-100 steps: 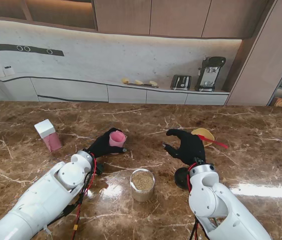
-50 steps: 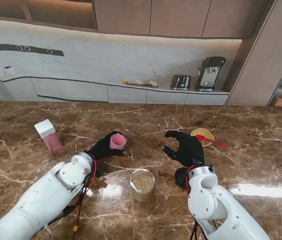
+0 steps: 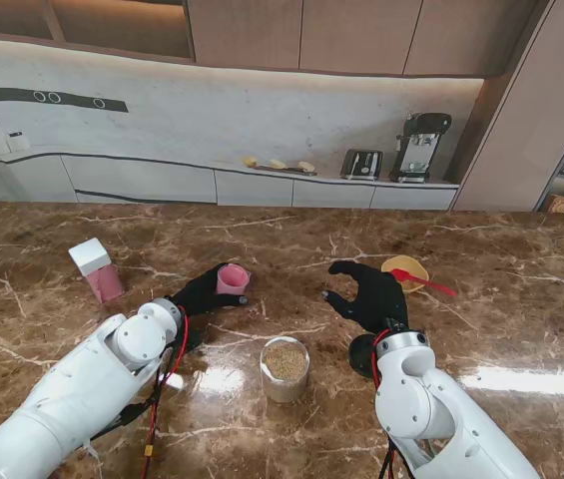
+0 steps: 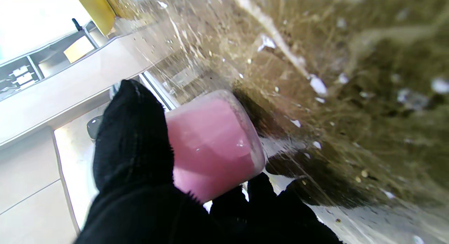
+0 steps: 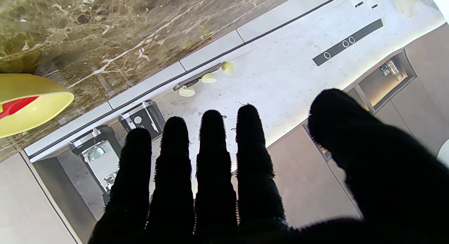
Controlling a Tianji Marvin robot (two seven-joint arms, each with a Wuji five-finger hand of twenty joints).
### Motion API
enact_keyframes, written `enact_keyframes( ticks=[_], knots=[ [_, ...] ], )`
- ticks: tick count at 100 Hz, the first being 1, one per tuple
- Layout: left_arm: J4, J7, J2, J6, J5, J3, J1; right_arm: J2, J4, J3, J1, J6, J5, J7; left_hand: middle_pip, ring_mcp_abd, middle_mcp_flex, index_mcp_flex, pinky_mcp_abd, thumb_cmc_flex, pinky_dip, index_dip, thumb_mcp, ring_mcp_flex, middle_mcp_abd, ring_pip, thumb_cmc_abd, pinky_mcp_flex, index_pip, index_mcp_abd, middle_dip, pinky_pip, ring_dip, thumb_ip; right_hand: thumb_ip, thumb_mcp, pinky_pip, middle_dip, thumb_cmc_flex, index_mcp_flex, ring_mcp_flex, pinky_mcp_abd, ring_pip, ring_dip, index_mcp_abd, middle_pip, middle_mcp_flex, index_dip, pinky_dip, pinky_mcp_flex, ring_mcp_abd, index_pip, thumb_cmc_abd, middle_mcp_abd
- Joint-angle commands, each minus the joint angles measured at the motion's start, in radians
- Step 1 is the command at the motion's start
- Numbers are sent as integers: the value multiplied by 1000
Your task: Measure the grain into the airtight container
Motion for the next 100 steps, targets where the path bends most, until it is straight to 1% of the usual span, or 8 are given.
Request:
enact_keyframes(
  ticks=[1,39,40,41,42,49,81,100],
  knots=[
    [25,-5,8,18,-2,-5,11,-3,1,2,-10,-1,4,11,2,-26,-30,134,139,16,-35,11,120,-57,-4,-21,235,4,19,-133,3,-39,-7,37,45,4,-20,-6,-45,-14,-26,-23,-9,-11,-31,5,-3,-1,-22,-14,-18,-15,16,-3],
    [26,-7,21,23,40,-10,23,-2,-5,15,-19,-11,-6,6,10,-9,-33,52,149,18,-22,-222,166,-60,-5,-13,130,3,38,-95,18,-33,17,79,42,7,-22,-4,-37,-14,-25,-23,-10,-9,-29,3,-3,0,-17,-14,-18,-16,8,-4],
    [26,-7,22,23,41,-11,24,-2,-5,15,-20,-12,-5,6,8,-7,-32,43,150,-42,-1,-276,265,-57,-5,-24,106,2,63,-96,21,-39,35,66,43,8,-22,-4,-37,-14,-24,-22,-10,-9,-29,2,-2,0,-17,-14,-18,-16,8,-4],
    [25,-7,22,22,42,-11,24,-2,-5,15,-20,-12,-5,6,8,-7,-32,43,150,-42,-1,-276,265,-57,-5,-24,106,2,63,-96,21,-39,35,66,42,7,-22,-4,-38,-13,-24,-23,-11,-10,-30,2,-2,0,-17,-14,-18,-16,8,-4],
    [25,-6,22,22,43,-12,25,-1,-6,15,-20,-12,-6,6,11,-6,-30,41,153,-169,-9,-268,482,-60,-4,-9,59,2,42,-95,21,-33,30,61,42,8,-22,-4,-37,-13,-23,-23,-11,-10,-30,2,-2,0,-17,-13,-19,-16,8,-4],
    [24,3,24,17,57,-16,29,0,-8,16,-23,-12,-7,9,12,1,-26,37,158,-266,4,-305,639,-59,2,-5,-1,1,21,-88,25,-33,37,53,42,8,-24,-6,-37,-14,-24,-23,-15,-12,-29,-1,-1,0,-18,-13,-18,-17,8,-4],
    [6,20,37,3,96,-46,50,2,-30,22,-35,-11,-16,16,12,21,-29,30,178,-337,24,-406,716,-58,14,0,-131,-3,-195,-44,34,-30,38,55,41,5,-28,-9,-36,-21,-28,-23,-19,-15,-30,-4,-5,-1,-18,-15,-18,-20,5,-5],
    [-1,28,41,-11,110,-61,58,3,-34,22,-35,-12,-20,18,14,31,-45,32,190,-357,30,-513,730,-56,29,0,-166,-5,-438,-21,42,-30,37,53,41,4,-30,-9,-35,-21,-29,-23,-20,-15,-29,-4,-3,0,-18,-16,-18,-21,5,-4]
  ],
)
